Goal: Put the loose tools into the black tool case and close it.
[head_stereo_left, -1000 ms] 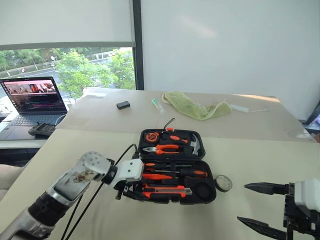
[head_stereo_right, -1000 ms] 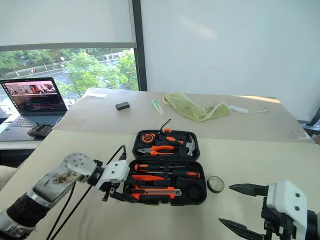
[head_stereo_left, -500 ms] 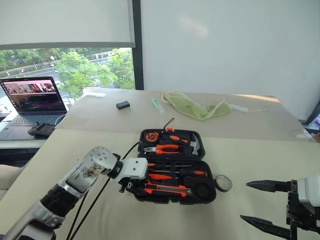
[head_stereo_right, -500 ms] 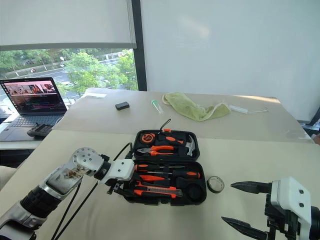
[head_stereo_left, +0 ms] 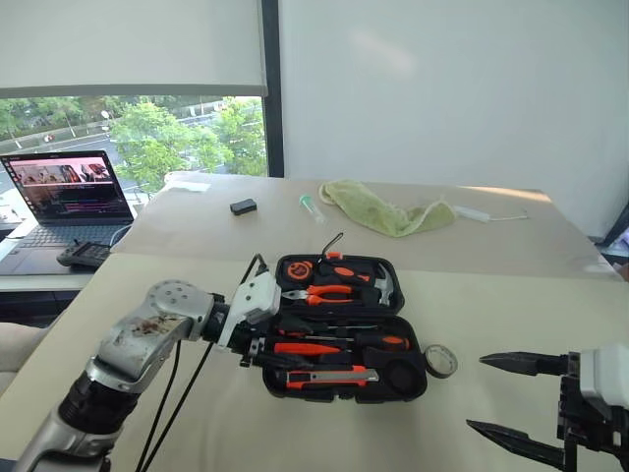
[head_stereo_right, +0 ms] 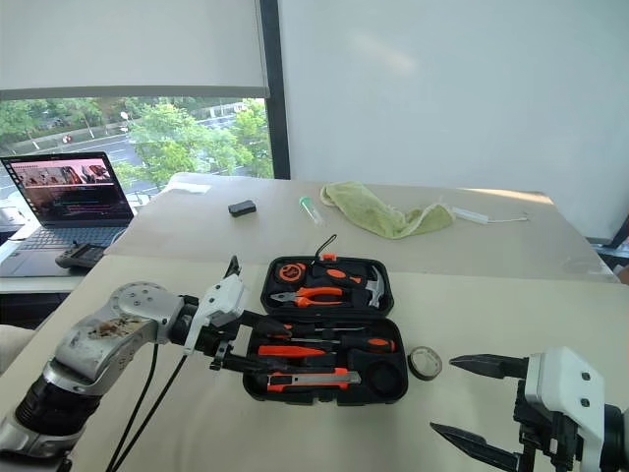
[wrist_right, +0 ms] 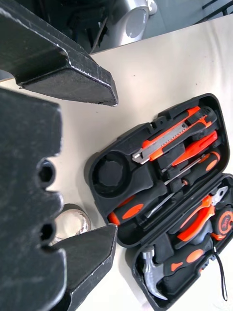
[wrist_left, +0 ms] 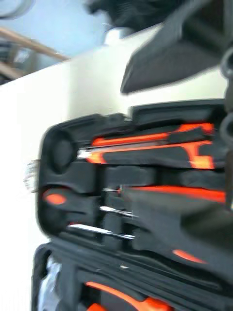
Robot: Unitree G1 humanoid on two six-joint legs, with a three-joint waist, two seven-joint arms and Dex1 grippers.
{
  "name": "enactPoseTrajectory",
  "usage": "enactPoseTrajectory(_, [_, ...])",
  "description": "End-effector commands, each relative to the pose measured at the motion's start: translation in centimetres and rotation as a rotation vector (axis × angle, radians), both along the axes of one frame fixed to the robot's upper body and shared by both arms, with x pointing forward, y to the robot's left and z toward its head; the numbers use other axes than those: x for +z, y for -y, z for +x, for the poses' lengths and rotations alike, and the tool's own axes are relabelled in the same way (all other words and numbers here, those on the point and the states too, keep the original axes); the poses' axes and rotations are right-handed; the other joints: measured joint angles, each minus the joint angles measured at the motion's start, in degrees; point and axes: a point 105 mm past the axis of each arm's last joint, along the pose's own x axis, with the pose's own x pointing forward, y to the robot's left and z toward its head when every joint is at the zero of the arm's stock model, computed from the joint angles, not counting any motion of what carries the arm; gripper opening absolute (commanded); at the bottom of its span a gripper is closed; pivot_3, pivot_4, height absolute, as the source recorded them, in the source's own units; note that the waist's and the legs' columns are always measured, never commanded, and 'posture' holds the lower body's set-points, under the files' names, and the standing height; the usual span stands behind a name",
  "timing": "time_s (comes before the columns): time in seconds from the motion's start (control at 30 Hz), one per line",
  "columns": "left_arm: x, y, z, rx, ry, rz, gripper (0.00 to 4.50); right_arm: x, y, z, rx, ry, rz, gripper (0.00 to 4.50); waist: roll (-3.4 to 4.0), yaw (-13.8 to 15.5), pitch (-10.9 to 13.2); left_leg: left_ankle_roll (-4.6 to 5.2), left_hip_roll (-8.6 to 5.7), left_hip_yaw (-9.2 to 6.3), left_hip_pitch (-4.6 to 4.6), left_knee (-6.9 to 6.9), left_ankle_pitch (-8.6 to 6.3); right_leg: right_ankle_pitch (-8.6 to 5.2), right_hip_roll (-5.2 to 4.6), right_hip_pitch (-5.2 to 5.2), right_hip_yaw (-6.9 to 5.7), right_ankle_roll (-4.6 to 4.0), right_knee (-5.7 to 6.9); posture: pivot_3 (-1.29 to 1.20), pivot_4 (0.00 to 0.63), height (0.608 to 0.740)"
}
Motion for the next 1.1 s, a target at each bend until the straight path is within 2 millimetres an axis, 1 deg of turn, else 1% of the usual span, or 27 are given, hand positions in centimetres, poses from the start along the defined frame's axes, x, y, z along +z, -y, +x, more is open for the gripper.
enactPoseTrajectory(0.03, [-2.8, 0.0, 0.8, 0.070, 0.001, -0.019, 0.98, 0.3, -0.7, -0.2, 0.008, 0.017, 0.019, 4.50, 0.01, -0.11, -0.01, -0.01, 0.00, 0.00, 0.01, -0.02, 0.00, 0.00, 0.01, -0.02, 0.00, -0.01, 0.00, 0.00, 0.150, 0.740])
enactPoseTrajectory(0.1, [-4.5, -0.3, 1.0, 0.104, -0.015, -0.004, 0.29, 0.4, -0.7, -0.4, 0.002, 0.016, 0.019, 4.50, 0.01, -0.24, 0.00, -0.04, 0.01, 0.01, 0.00, -0.05, 0.02, -0.01, 0.05, -0.07, 0.03, -0.04, 0.02, 0.00, 0.150, 0.740])
enactPoseTrajectory(0.13, [-5.1, -0.5, 1.0, 0.109, -0.015, 0.007, 0.02, 0.4, -0.7, -0.4, -0.001, 0.017, 0.018, 4.50, 0.00, -0.22, 0.00, -0.04, 0.02, 0.00, 0.00, -0.07, 0.02, -0.02, 0.05, -0.08, 0.02, -0.06, 0.02, 0.00, 0.150, 0.740])
enactPoseTrajectory(0.23, [-7.2, -0.8, 0.8, 0.106, -0.008, 0.052, 0.02, 0.5, -0.7, -0.7, -0.010, 0.016, 0.019, 4.50, 0.03, -0.03, -0.02, -0.04, 0.03, -0.01, 0.01, -0.06, 0.02, -0.01, -0.01, -0.06, 0.00, -0.08, 0.01, 0.00, 0.150, 0.740])
enactPoseTrajectory(0.33, [-8.6, -0.7, 0.3, 0.064, 0.007, 0.103, 0.02, 0.5, -0.7, -0.8, -0.014, 0.016, 0.016, 4.50, 0.09, 0.10, -0.10, -0.01, 0.02, -0.01, 0.08, -0.06, 0.00, -0.01, -0.15, 0.02, 0.02, -0.11, -0.01, 0.00, 0.150, 0.740])
enactPoseTrajectory(0.43, [-9.4, -0.3, 0.0, 0.004, 0.065, 0.157, 0.02, 0.5, -0.7, -0.8, -0.018, 0.014, 0.014, 4.50, 0.15, 0.12, -0.23, 0.00, 0.02, -0.01, 0.13, -0.06, 0.00, -0.06, -0.19, 0.04, 0.04, -0.20, -0.02, 0.00, 0.150, 0.740])
enactPoseTrajectory(0.57, [-10.0, 0.1, 0.1, -0.058, 0.157, 0.224, 0.02, 0.5, -0.7, -0.8, -0.021, 0.009, 0.010, 4.50, 0.32, 0.25, -0.41, 0.02, 0.02, -0.01, 0.18, -0.07, -0.02, -0.05, -0.28, 0.10, 0.03, -0.20, -0.04, 0.00, 0.150, 0.740])
enactPoseTrajectory(0.7, [-11.8, -0.2, -0.6, -0.152, 0.249, 0.321, 0.02, 0.0, -0.9, -0.6, -0.026, -0.013, 0.005, 4.50, 0.48, 0.18, -0.69, 0.05, 0.01, 0.00, 0.19, -0.10, -0.03, -0.06, -0.28, 0.12, 0.03, -0.20, -0.06, 0.00, 0.150, 0.740])
enactPoseTrajectory(0.77, [-12.3, -0.3, -0.8, -0.179, 0.296, 0.338, 0.02, -0.3, -1.0, -0.4, -0.037, -0.032, 0.004, 4.50, 0.60, 0.19, -0.89, 0.07, 0.02, 0.00, 0.22, -0.13, -0.05, -0.06, -0.32, 0.15, 0.03, -0.21, -0.09, 0.00, 0.150, 0.740])
enactPoseTrajectory(0.8, [-12.1, -0.2, -0.7, -0.161, 0.290, 0.318, 0.02, -0.4, -1.0, -0.2, -0.048, -0.044, 0.008, 4.50, 0.68, 0.19, -0.96, 0.08, 0.01, 0.00, 0.27, -0.15, -0.05, -0.08, -0.35, 0.20, 0.02, -0.23, -0.10, 0.00, 0.150, 0.740])
enactPoseTrajectory(0.87, [-11.2, 0.1, -0.1, -0.090, 0.259, 0.252, 0.02, -0.9, -0.8, 0.4, -0.093, -0.074, 0.010, 4.50, 0.75, 0.12, -1.01, 0.11, 0.02, 0.00, 0.53, -0.19, -0.07, -0.26, -0.45, 0.49, -0.02, -0.52, -0.13, 0.00, 0.150, 0.740])
enactPoseTrajectory(0.93, [-7.8, 0.7, 0.3, 0.003, 0.169, 0.068, 0.02, -1.7, -0.4, 1.2, -0.147, -0.097, -0.009, 4.50, 0.78, 0.00, -1.00, 0.15, 0.02, 0.00, 0.81, -0.24, -0.10, -0.35, -0.78, 0.77, -0.08, -0.52, -0.17, 0.00, 0.150, 0.740])
enactPoseTrajectory(0.97, [-5.9, 0.8, 0.5, 0.040, 0.114, -0.036, 0.02, -2.2, -0.1, 1.6, -0.183, -0.126, -0.011, 4.50, 0.83, -0.08, -0.98, 0.18, 0.02, 0.01, 0.87, -0.24, -0.13, -0.42, -0.83, 0.82, -0.10, -0.46, -0.14, 0.00, 0.150, 0.740])
enactPoseTrajectory(1.0, [-4.2, 0.7, 0.4, 0.033, 0.082, -0.113, 0.02, -2.5, 0.1, 1.9, -0.203, -0.139, -0.020, 4.50, 0.85, -0.16, -0.86, 0.19, 0.03, 0.01, 0.87, -0.24, -0.13, -0.45, -0.86, 0.80, -0.11, -0.43, -0.10, 0.00, 0.150, 0.740])
enactPoseTrajectory(1.07, [-2.3, -0.4, 0.0, 0.000, 0.036, -0.127, 0.02, -3.1, 0.5, 2.4, -0.236, -0.175, -0.055, 4.50, 0.41, -0.32, -0.53, 0.10, 0.04, 0.00, 0.71, -0.23, -0.08, -0.44, -0.82, 0.58, -0.12, -0.41, -0.01, 0.00, 0.150, 0.740])
enactPoseTrajectory(1.1, [-1.5, -0.7, -0.1, -0.002, 0.019, -0.131, 0.52, -3.3, 0.9, 2.7, -0.255, -0.183, -0.081, 4.50, 0.25, -0.46, -0.44, 0.02, 0.07, -0.03, 0.42, -0.21, -0.02, -0.38, -0.70, 0.26, -0.15, -0.39, 0.07, 0.00, 0.150, 0.740])
